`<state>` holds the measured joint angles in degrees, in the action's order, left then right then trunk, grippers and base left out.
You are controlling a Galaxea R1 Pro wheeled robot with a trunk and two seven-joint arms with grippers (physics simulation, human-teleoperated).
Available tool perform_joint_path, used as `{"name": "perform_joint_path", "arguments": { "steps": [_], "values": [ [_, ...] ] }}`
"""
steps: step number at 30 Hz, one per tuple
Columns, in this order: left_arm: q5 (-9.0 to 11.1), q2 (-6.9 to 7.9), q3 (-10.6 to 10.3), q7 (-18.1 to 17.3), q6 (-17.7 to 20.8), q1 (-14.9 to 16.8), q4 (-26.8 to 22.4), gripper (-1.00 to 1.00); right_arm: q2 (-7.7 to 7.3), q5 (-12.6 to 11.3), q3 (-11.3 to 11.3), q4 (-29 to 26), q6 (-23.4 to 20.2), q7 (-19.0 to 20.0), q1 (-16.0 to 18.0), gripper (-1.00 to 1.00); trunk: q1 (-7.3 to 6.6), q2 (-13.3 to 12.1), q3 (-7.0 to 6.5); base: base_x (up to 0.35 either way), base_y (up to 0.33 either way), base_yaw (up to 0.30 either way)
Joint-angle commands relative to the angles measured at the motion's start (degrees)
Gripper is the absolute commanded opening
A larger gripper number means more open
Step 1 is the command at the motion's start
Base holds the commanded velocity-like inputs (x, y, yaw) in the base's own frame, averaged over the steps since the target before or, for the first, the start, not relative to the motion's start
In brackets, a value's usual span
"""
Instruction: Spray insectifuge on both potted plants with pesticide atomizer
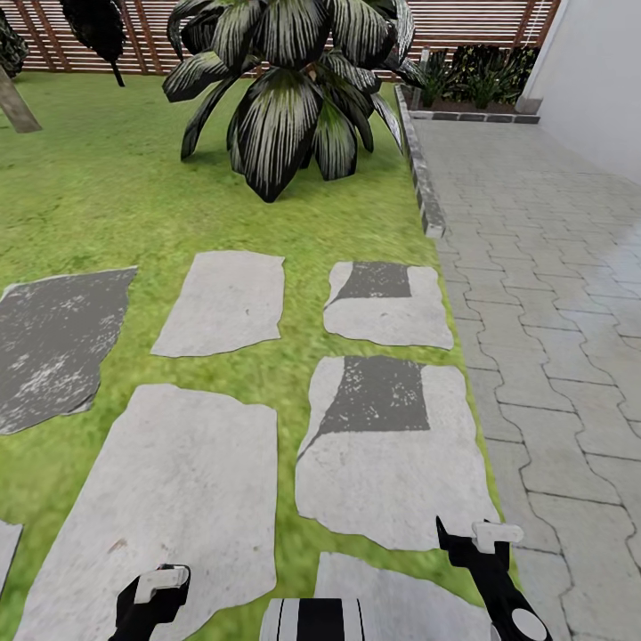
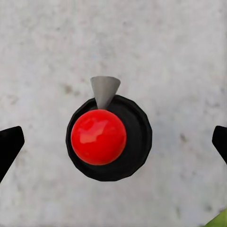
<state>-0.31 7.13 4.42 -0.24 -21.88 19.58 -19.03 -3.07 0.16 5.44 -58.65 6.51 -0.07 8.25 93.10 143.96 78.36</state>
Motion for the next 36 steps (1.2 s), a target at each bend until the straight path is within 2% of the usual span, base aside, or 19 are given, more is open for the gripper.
{"name": "perform_joint_path", "arguments": {
  "steps": [1, 8, 12, 18, 23, 36],
  "values": [
    [0.0, -0.02, 0.1, 0.0, -0.2, 0.0, 0.0, 1.0, 0.0, 0.0, 0.0, 0.0, 0.2, 0.0, 0.0, 1.0, -0.01, 0.0, 0.03, 0.0, 0.0, 0.0],
    [0.1, -0.02, 0.2, 0.0, -0.2, 0.0, 0.0, 1.0, 0.0, 0.0, 0.0, 0.0, 0.2, 0.0, 0.0, 1.0, -0.01, 0.0, 0.04, 0.0, 0.0, 0.002],
    [0.3, -0.02, 0.2, 0.0, -0.2, 0.0, 0.0, 1.0, 0.0, 0.0, 0.0, 0.0, 0.2, 0.0, 0.0, 1.0, 0.09, 0.1, 1.07, 0.0, 0.0, 0.109],
    [0.5, -0.02, 0.2, 0.0, -0.3, -0.1, 0.0, 1.0, 0.0, 0.0, 0.0, 0.0, 0.2, 0.0, 0.0, 1.0, 0.09, 0.1, 1.24, 0.0, 0.0, 0.078],
    [0.6, -0.02, 0.3, 0.0, -5.5, -0.1, 1.0, 1.0, 0.0, 0.0, 0.0, 0.0, 0.2, 0.0, 0.0, 1.0, 0.09, 0.1, 1.26, 0.0, 0.0, 0.008],
    [0.5, -0.1, 0.3, 0.0, -6.3, 0.0, 1.4, 1.0, 0.0, 0.0, -0.1, 0.0, 0.2, 0.0, 0.0, 1.0, 0.09, 0.1, 1.26, 0.006, 0.0, 0.0]
  ]
}}
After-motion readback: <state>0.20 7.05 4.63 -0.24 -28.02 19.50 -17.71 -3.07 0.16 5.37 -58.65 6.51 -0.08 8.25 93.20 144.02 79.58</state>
